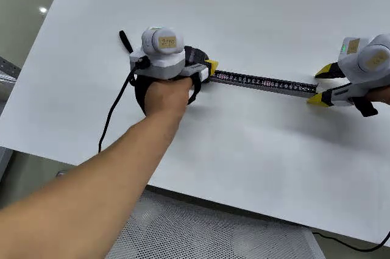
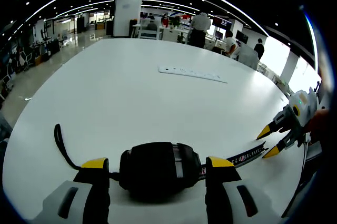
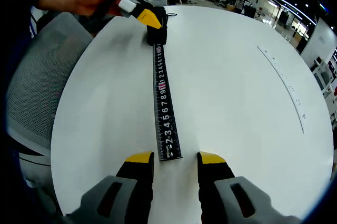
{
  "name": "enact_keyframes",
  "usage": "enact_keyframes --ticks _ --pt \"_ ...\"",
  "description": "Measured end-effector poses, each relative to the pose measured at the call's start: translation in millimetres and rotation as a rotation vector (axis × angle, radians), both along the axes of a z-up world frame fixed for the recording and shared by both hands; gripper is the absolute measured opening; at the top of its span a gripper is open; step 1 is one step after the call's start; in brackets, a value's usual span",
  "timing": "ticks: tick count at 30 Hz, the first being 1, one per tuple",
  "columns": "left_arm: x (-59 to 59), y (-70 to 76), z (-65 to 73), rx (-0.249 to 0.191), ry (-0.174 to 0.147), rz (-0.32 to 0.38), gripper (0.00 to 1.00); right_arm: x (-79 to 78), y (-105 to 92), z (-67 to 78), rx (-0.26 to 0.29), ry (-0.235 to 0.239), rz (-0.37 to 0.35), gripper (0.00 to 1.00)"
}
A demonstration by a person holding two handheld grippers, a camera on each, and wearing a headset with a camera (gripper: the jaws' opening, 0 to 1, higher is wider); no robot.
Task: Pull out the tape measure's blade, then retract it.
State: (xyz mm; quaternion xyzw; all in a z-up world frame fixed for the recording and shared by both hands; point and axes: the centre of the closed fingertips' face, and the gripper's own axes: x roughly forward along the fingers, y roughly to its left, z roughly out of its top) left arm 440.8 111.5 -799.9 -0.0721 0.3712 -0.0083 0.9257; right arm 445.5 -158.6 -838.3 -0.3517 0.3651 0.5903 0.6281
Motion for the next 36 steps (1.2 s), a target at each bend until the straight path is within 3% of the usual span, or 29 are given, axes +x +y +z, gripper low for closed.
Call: enact_keyframes --ticks 19,28,36 --pt "-0.5 -3.1 -1.0 0.000 -0.001 -0.020 0.63 -7.6 2.4 -0.8 -0.012 -0.007 0.095 0.13" --pt "0.0 -5.4 -0.5 -0.011 0.001 -0.025 0.61 -7.5 2.3 -1.0 -0.034 -0.014 0.152 0.13" --pt "-0.6 -5.7 -0.2 -0.011 -0.004 -0.027 0.60 -7.1 2.2 -1.7 -0.038 -0.019 0.154 0.12"
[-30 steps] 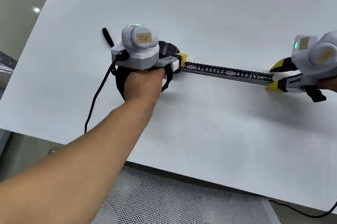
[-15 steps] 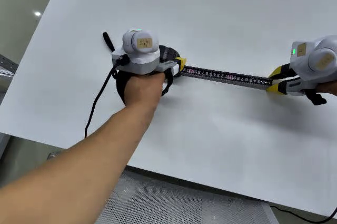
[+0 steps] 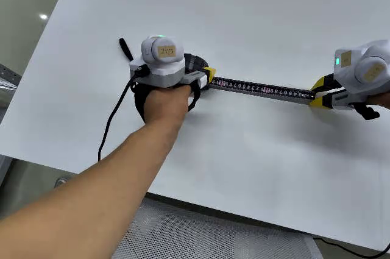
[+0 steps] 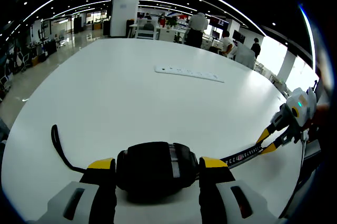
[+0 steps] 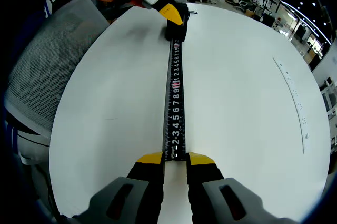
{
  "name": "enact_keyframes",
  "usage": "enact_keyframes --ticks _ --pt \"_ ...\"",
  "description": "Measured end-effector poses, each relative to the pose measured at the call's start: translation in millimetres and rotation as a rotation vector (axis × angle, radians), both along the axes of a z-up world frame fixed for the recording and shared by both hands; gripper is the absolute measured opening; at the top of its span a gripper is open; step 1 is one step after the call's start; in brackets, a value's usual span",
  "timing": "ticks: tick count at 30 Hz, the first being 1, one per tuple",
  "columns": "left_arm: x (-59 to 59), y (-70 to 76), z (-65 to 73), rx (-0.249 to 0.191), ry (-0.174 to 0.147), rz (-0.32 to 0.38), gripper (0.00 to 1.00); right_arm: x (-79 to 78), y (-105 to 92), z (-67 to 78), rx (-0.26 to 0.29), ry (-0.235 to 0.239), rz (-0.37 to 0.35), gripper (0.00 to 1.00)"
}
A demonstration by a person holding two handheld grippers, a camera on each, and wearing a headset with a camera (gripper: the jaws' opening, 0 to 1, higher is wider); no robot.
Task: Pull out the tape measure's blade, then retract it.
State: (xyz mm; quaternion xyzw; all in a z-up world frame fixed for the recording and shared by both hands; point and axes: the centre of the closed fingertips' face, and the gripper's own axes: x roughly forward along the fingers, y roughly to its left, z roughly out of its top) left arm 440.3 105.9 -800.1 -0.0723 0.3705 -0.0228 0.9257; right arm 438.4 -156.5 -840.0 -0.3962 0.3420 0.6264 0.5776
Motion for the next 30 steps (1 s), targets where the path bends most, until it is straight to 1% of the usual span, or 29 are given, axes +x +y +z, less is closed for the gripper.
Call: enact_keyframes --ticks 6,10,12,16,24,30 --pt "-0.3 -0.2 0.5 0.012 -0.005 -0.007 0.59 -0.4 -0.1 0.6 0.001 -0.010 0.003 0.12" --pt "-0.3 -0.6 1.2 0.023 0.001 -0.012 0.58 -0.7 -0.5 1.4 -0.004 -0.012 0.003 0.12" --pt "-0.1 -0.7 1.6 0.028 -0.008 -0.015 0.58 -1.1 -0.4 1.8 -0.005 -0.015 0.004 0.12" --pt "-0.4 -0.7 1.7 0.038 -0.010 -0.016 0.57 -1.1 0.0 1.9 -0.003 -0.020 0.000 0.11" --pt "-0.2 -0.5 1.5 0.029 -0.010 -0.018 0.56 0.3 5.9 2.2 0.005 -0.018 -0.012 0.11" --pt "-0.3 0.0 1.0 0.019 -0.010 -0.021 0.56 -0.4 13.8 2.1 0.029 0.004 -0.037 0.11"
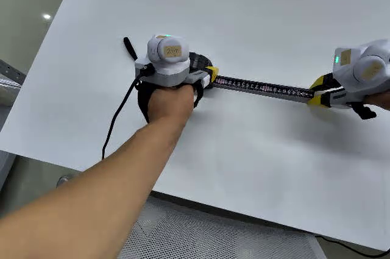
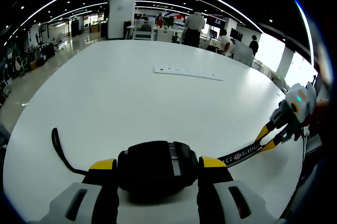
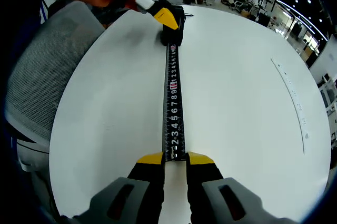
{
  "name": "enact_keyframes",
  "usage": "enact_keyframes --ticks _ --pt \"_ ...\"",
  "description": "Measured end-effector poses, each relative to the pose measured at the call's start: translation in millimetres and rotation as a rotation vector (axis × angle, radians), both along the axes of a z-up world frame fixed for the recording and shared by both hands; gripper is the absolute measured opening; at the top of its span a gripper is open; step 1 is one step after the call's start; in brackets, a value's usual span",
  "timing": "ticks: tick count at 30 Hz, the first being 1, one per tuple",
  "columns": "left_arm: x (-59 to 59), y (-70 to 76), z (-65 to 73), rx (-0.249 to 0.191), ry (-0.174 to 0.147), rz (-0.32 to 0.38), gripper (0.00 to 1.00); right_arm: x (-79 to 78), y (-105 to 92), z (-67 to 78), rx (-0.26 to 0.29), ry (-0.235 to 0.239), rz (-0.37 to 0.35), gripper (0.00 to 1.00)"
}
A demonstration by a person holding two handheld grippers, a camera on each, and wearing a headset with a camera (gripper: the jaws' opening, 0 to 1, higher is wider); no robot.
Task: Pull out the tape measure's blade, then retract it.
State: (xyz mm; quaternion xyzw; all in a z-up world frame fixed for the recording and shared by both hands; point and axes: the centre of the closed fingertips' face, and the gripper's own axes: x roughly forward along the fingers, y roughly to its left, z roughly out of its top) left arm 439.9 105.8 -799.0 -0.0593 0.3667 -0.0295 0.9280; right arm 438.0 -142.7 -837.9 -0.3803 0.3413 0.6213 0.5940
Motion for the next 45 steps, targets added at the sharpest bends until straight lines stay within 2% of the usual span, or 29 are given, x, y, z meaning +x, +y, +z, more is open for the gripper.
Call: enact_keyframes --ticks 20,45 --pt "-0.7 0.1 -0.5 -0.020 -0.010 0.000 0.56 -2.4 24.7 0.0 0.037 0.027 -0.021 0.11" --pt "-0.2 0.1 0.5 -0.037 -0.015 -0.002 0.56 -4.2 52.6 1.1 0.071 0.036 -0.022 0.11"
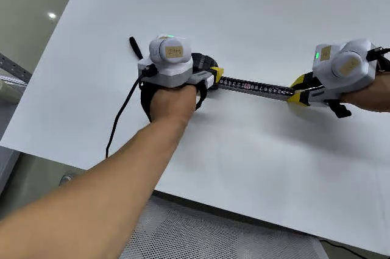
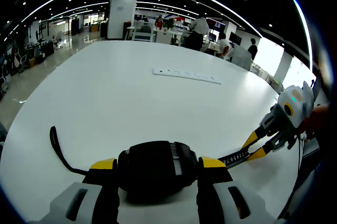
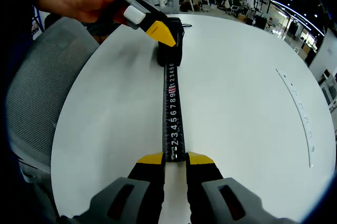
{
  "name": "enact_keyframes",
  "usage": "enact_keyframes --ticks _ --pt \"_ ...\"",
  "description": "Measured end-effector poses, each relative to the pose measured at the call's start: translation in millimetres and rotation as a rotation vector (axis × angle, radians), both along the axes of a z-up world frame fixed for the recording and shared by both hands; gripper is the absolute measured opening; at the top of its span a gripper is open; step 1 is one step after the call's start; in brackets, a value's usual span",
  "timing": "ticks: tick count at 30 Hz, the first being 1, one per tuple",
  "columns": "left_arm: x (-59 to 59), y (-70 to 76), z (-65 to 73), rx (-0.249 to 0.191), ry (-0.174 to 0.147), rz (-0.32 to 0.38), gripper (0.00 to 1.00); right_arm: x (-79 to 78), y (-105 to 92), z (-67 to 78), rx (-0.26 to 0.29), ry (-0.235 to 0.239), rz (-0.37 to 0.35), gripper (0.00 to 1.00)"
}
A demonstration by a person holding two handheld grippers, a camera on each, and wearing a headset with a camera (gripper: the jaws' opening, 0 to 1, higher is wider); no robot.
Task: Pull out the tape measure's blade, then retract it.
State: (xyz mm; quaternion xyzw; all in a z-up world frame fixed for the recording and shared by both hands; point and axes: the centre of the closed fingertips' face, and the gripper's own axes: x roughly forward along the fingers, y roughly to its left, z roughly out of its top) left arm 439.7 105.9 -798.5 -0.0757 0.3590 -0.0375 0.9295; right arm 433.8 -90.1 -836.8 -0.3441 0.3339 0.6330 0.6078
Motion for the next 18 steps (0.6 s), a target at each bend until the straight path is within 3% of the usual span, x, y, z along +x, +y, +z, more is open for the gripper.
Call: enact_keyframes --ticks 18 --pt "-0.6 0.0 -0.1 -0.004 0.003 -0.004 0.56 -1.6 19.6 -0.3 0.025 0.011 -0.005 0.11"
